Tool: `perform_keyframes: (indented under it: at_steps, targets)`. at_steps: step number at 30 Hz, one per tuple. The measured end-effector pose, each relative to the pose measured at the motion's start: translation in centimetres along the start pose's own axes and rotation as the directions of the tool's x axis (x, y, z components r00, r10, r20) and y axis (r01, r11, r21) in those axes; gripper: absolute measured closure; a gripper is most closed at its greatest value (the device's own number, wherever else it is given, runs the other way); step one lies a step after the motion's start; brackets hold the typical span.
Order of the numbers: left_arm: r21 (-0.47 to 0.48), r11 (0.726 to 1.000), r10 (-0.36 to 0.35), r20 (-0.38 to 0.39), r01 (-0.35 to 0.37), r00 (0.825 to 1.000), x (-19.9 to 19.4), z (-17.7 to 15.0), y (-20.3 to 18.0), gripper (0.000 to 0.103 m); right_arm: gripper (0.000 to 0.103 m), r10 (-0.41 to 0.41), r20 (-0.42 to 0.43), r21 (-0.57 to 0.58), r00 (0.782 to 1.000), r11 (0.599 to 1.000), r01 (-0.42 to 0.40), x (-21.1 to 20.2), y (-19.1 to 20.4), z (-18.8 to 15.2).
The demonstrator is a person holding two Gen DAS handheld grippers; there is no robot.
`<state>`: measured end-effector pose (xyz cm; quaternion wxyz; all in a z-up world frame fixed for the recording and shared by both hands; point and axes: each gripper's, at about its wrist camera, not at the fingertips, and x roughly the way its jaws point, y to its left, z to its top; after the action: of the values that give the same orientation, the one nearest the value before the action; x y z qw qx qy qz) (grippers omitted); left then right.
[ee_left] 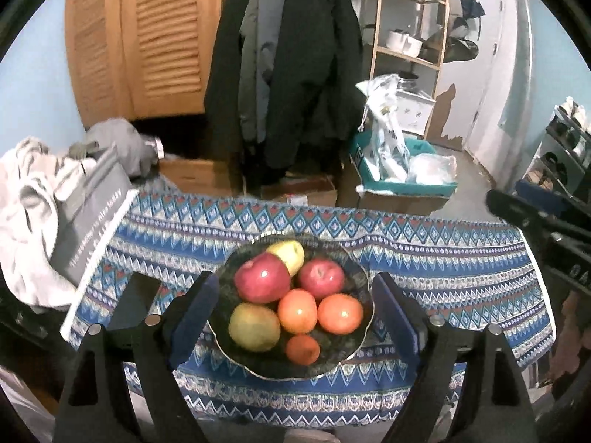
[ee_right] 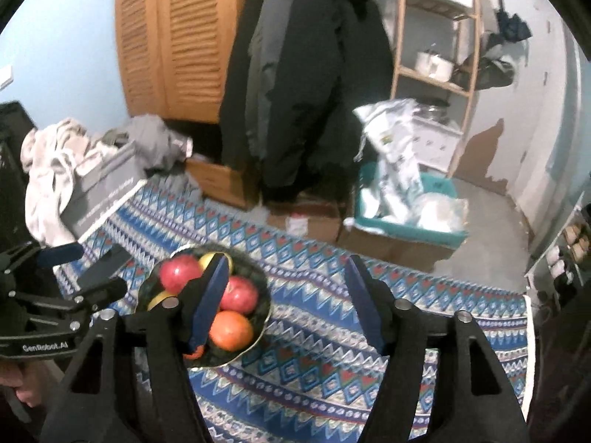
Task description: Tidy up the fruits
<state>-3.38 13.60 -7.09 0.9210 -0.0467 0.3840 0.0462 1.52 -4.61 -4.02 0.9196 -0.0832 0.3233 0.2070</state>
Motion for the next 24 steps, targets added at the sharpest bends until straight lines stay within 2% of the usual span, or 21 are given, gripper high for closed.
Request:
perform_keyframes:
  at_steps: [5, 16, 20, 24]
  targets:
    - [-0.025, 0.999, -0.038, 0.045, 0.04, 0.998, -1.3, 1.6, -1.0, 0.015, 0.026, -0.047, 0.074, 0.021, 0.996, 0.999, 0.046, -2.3, -1.7, 0.8]
    - [0.021, 0.996, -0.083, 0.152, 0.081, 0.985, -4.9, 4.6, -4.2, 0.005, 0.022, -0.141, 0.172, 0.038, 0.975, 0.99, 0.136, -6.9, -4.1, 1.6]
    - [0.052, 0.997, -0.06, 0.193, 0.051, 0.979, -5.8, 5.0, -5.2, 0.001, 0.022, -0.159, 0.195, 0.074, 0.968, 0.986, 0.147, -8.3, -5.5, 1.7]
    - [0.06, 0.997, -0.056, 0.205, 0.045, 0.977, -6.2, 5.2, -6.0, 0.001, 0.022, -0.175, 0.195, 0.103, 0.965, 0.982, 0.157, -9.1, -7.1, 1.6]
